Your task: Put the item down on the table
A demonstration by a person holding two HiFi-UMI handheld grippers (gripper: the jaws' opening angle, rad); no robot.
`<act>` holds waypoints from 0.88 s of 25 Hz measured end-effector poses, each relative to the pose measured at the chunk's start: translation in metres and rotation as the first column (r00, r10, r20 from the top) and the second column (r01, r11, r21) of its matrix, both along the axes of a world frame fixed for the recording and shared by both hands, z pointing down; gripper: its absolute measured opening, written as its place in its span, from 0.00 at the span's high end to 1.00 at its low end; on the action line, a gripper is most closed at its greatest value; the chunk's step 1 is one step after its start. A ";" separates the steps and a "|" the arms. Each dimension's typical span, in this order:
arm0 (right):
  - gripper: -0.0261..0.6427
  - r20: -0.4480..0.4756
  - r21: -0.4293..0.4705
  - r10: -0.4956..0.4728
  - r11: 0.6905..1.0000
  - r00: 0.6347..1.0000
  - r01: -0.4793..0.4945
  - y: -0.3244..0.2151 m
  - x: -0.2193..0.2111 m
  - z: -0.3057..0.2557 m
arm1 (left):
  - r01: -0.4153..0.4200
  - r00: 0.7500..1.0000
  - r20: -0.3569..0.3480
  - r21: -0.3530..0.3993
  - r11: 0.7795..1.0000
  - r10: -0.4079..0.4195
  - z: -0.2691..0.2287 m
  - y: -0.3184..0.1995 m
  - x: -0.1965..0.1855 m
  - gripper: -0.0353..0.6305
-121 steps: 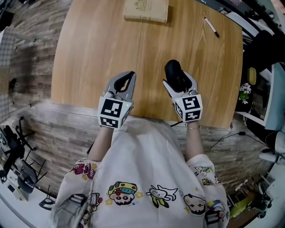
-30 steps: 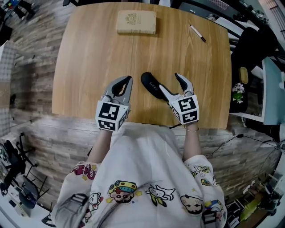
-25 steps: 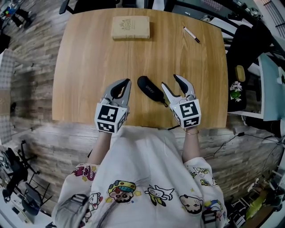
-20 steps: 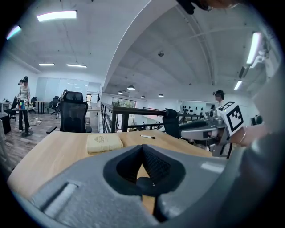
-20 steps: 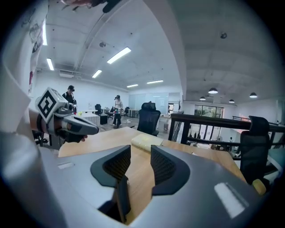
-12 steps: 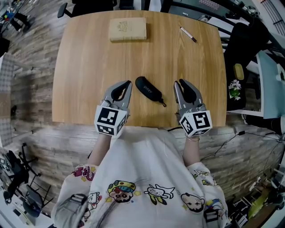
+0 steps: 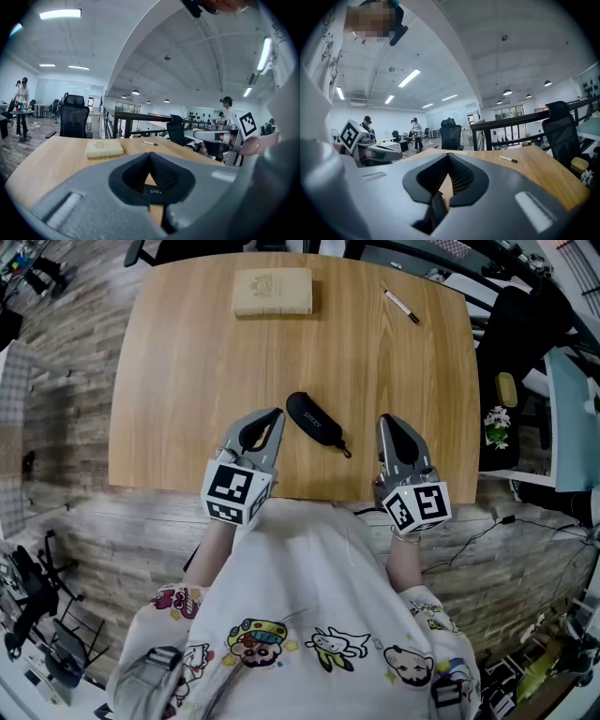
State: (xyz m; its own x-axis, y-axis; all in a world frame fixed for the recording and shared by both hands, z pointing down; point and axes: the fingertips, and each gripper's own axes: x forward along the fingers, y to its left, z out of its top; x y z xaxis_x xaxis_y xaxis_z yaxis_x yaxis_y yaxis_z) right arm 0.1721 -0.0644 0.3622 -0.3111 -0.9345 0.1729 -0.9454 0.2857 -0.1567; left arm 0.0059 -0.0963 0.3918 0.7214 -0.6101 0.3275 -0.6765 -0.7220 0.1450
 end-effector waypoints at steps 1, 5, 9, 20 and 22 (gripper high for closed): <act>0.95 0.003 -0.001 0.005 1.000 1.000 -0.005 0.002 0.001 0.002 | -0.001 1.000 0.001 -0.001 1.000 0.001 0.000 0.001 0.001 0.95; 0.95 0.012 -0.008 0.021 1.000 1.000 -0.021 0.005 0.003 0.008 | -0.001 1.000 0.003 -0.001 1.000 0.001 0.000 0.004 0.001 0.95; 0.95 0.006 -0.011 0.023 1.000 1.000 -0.023 0.006 0.001 0.013 | 0.011 1.000 0.005 0.001 1.000 -0.011 0.001 0.003 -0.001 0.95; 0.95 -0.022 -0.020 0.026 0.999 0.999 -0.027 -0.002 -0.003 0.013 | 0.015 1.000 0.005 0.002 1.000 -0.015 0.001 -0.005 -0.005 0.95; 0.95 -0.014 -0.021 0.034 0.999 0.999 -0.034 -0.002 -0.001 0.013 | 0.016 1.000 0.005 0.002 1.000 -0.016 0.001 -0.006 -0.005 0.95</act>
State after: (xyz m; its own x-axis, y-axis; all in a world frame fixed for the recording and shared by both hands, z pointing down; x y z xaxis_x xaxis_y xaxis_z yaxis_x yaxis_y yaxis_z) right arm 0.1710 -0.0664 0.3748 -0.2769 -0.9405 0.1970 -0.9566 0.2504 -0.1492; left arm 0.0011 -0.1023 0.3923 0.7100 -0.6222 0.3299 -0.6887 -0.7113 0.1406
